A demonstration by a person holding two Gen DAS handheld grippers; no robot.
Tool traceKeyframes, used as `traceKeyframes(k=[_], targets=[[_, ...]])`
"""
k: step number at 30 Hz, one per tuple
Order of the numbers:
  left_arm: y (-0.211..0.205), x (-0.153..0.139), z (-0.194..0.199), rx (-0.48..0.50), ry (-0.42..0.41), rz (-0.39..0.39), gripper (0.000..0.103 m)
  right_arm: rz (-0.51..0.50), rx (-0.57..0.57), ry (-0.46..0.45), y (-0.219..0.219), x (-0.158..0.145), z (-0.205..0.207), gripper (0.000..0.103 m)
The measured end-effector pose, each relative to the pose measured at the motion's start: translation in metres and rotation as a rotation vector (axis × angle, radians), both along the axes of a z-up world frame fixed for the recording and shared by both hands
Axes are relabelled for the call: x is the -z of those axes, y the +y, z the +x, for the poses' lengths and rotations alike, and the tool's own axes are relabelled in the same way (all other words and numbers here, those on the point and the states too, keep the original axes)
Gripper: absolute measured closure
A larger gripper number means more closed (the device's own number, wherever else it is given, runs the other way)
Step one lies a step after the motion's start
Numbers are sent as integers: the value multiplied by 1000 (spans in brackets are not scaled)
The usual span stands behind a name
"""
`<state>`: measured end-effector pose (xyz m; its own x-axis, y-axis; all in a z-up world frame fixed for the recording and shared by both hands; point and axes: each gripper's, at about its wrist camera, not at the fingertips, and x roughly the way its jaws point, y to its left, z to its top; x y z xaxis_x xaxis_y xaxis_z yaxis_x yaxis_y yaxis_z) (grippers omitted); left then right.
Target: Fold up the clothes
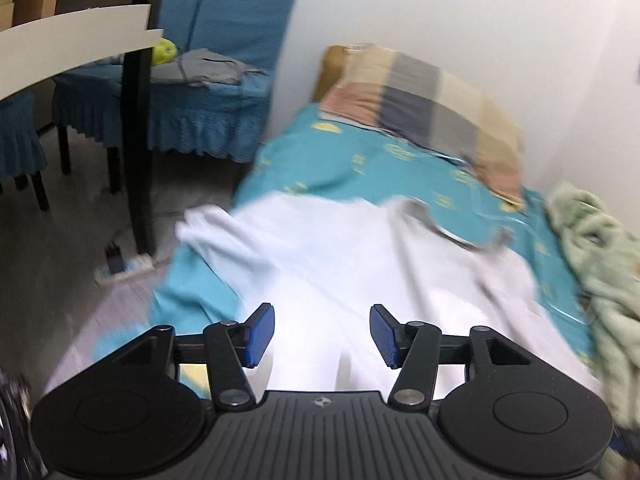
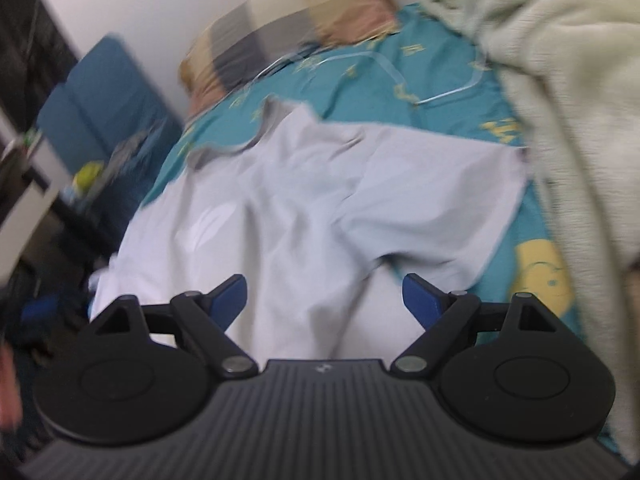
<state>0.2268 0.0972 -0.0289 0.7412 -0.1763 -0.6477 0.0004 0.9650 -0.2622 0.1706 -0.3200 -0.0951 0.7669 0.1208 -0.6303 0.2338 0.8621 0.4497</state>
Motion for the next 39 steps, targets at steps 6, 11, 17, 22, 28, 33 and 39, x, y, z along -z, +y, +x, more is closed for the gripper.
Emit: traceKeyframes(k=[6,11,17,22,28,33,39], targets=[[-67,-9,-83,74,-1,-18,37,25,178,36,-46,12,-4,26],[-96,8,-106,145,16,-16,37,-8,229,58,-50,31,12,30],[-86,29,-82,173,34,-52,37,-33,382,18,-67,49,35,29],[-74,48,-61,177,55,-82,37,-179,466,46,-63,61,69,26],[-65,62,-42,172,62,-115,37,-329,428,83,-51,73,114,51],[-58,63,-33,156,56,-128,38,-389,376,77,-50,58,133,95],[-53,55,-34,145,27,-135,38,-502,349,-58,-60,-19,145,96]])
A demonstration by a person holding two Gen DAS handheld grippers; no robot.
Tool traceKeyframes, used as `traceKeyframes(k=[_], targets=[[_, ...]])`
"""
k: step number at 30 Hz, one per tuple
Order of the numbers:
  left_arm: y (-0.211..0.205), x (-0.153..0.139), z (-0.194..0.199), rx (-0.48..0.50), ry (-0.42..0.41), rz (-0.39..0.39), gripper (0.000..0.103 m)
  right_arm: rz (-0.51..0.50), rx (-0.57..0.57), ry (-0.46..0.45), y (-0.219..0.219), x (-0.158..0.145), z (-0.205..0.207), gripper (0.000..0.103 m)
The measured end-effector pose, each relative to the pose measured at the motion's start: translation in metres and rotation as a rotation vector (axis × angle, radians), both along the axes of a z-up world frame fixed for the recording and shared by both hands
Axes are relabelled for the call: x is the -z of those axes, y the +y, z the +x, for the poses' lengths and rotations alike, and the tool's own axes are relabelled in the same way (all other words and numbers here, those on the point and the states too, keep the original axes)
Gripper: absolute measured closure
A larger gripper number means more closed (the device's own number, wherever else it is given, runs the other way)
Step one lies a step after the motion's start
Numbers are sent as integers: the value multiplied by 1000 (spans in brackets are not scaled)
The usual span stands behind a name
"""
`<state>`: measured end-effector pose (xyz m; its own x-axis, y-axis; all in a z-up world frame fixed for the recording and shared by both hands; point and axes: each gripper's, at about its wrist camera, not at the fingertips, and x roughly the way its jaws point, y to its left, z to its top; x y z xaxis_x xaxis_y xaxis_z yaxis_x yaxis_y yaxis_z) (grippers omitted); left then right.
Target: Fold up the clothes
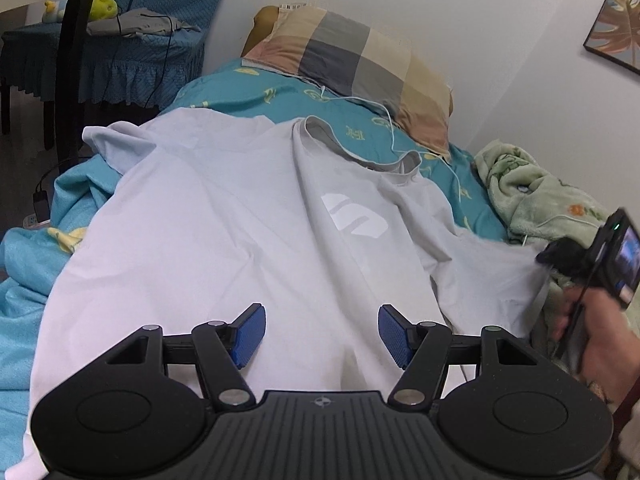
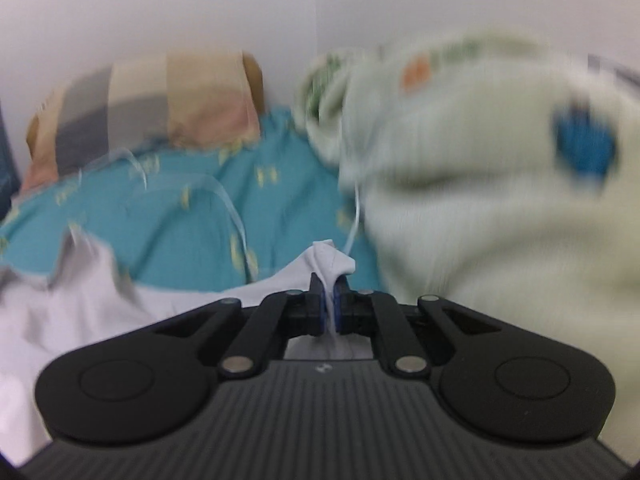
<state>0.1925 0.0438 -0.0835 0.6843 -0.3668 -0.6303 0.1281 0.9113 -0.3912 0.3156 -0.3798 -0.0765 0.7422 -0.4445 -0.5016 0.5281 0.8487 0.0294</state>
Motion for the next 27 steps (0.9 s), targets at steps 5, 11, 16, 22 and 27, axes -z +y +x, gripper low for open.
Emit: traceKeyframes(k=[5,11,16,22,27], targets=[[5,-11,-4,-20,-24,-11,39,-12,-54,11,16,-49,16,96],[20,-17,-1,-71,-29,-44,39,1,-162,23,69,-89,38,96],[38,-15,1,-116,-19,-81,39,44,-335,44,167,-84,57,95],[56,-3,6,-152,13,-94,39,51,-488,100,232,-48,70,94],[61,9,13,-153,42,-131,39,131,-620,129,243,-26,67,64]])
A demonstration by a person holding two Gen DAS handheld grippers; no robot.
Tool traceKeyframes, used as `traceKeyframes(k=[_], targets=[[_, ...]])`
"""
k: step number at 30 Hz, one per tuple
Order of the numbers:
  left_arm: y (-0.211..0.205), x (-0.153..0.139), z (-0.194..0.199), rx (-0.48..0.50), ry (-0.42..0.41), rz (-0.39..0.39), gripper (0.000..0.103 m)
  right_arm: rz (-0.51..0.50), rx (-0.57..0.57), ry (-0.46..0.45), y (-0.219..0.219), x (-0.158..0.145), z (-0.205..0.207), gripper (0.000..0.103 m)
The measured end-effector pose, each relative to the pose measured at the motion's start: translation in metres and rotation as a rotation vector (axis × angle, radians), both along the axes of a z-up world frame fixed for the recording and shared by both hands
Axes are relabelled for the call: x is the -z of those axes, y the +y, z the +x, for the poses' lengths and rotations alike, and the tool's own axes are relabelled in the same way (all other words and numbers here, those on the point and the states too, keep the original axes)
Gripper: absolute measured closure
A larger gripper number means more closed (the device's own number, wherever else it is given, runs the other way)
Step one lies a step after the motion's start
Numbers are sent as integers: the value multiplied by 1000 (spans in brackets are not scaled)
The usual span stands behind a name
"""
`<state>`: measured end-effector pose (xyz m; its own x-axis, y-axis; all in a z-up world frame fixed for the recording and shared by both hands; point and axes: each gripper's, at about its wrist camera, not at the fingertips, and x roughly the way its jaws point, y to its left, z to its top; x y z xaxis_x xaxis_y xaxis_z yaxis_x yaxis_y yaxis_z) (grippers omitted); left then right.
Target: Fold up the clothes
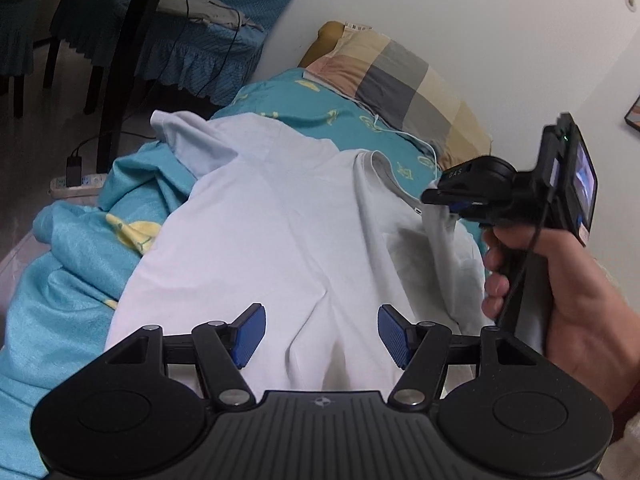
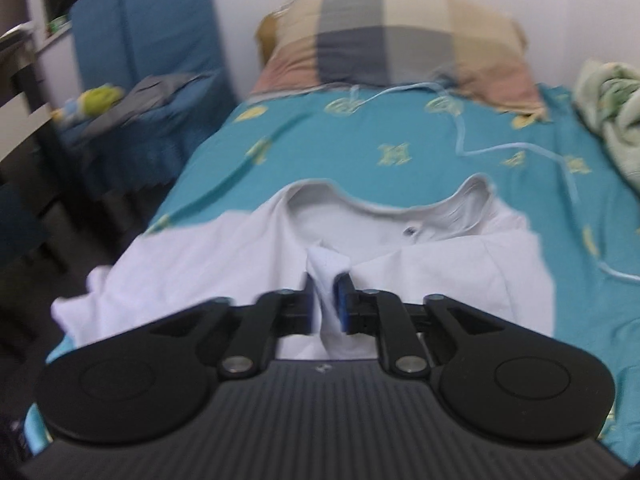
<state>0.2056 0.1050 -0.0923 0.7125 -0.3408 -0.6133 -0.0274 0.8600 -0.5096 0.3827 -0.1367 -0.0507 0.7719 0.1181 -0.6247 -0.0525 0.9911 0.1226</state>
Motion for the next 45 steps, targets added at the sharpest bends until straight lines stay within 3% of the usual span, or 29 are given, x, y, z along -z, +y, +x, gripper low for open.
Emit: traceKeyframes(k=[1,2,15,19,22,29,35,41,45], targets=[[-1,2,1,3,3,-1,39,15,-26,9,2,4,-1,43],[-2,3,3,7,3,4,39,32,-46,11,1,6,-4,32],[-26,-5,-13,76,-28,42,39,120,37,3,-88,-32,-211,32],[-38,-11,-43,130,-55,99,39,138,68,6,-114,-41,-277,32],[-47,-17,-56,142,-53,136,39,154,79,-17,-123,-39,-300,32],[-93,-43,-57,139,-123,240,39,172,127,-91,-149,-35,-308,32],[-178,-56,-22,220,-205,360,38,228,225,-92,-182,-22,-302,32],[-265,-40,34,223,-260,431,41,307,337,-50,-216,-1,-285,32],[-296,-16,70,232,-219,473,42,343,341,-44,-218,4,-277,32]])
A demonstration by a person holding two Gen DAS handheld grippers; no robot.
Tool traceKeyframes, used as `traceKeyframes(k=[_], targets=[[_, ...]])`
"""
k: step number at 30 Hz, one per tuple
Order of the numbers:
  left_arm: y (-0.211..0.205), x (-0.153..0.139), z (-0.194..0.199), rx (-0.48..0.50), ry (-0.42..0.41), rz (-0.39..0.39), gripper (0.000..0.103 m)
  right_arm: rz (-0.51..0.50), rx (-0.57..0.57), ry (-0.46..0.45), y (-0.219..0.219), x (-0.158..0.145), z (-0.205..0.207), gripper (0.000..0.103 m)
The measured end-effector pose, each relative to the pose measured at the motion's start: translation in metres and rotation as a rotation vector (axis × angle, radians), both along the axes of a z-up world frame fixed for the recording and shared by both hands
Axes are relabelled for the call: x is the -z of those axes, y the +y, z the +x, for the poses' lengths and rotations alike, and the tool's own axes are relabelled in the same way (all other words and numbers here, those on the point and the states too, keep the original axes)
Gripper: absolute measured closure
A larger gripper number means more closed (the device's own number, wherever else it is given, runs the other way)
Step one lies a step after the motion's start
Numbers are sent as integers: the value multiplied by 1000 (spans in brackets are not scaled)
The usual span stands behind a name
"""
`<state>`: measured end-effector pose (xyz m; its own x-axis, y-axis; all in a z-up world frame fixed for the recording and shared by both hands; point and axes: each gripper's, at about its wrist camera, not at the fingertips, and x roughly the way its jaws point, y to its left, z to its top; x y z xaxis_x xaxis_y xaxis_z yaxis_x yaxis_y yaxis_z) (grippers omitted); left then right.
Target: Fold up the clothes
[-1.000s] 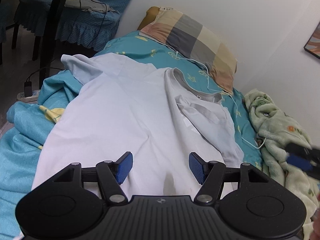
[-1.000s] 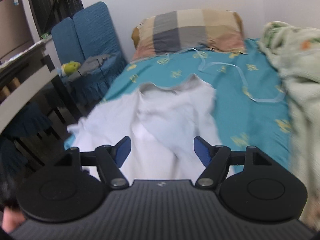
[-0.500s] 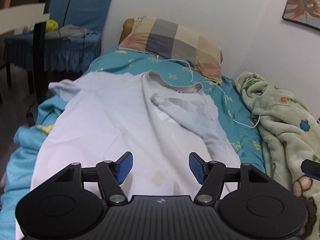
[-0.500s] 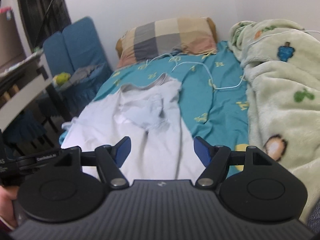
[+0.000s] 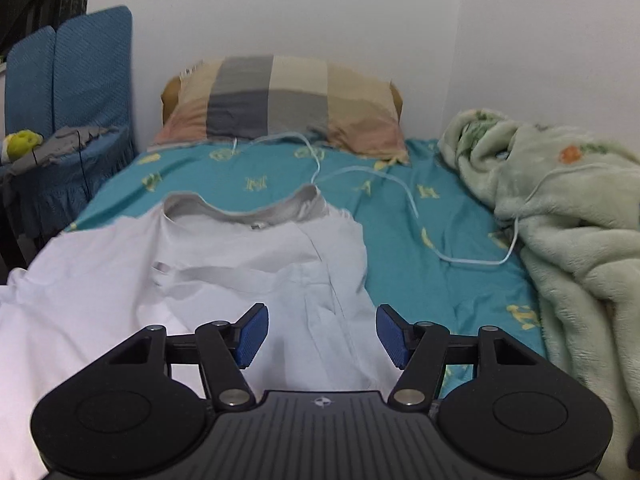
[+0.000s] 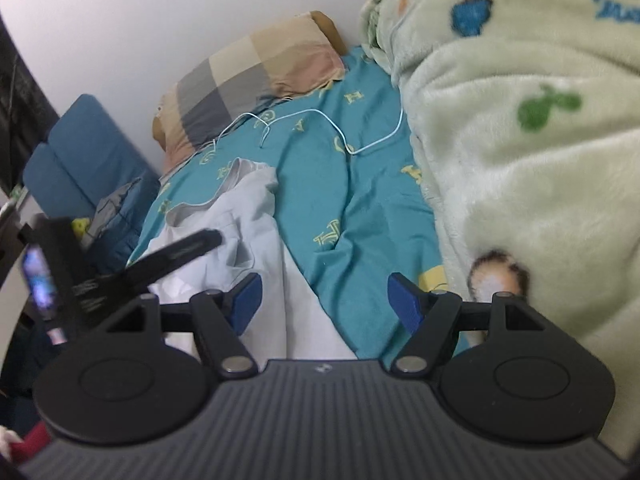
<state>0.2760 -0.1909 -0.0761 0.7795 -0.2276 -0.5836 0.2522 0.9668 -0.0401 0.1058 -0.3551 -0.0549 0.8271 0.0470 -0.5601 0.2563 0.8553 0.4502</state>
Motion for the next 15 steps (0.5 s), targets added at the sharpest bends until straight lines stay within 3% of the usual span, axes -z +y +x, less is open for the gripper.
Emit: traceKeyframes(k=[5,7,10,15], targets=[[-9,30,33,-17,51,86,50,45,4,1,-3,6,11,32],[-10,39,42,8,76,106,79,64,6,2,-5,8,15,32],[-10,43,46,38,84,133,97,86,7,3,-6,12,20,32],[17,14,34,-10,61,15,99,75,-12,8,-4,11,20,32]])
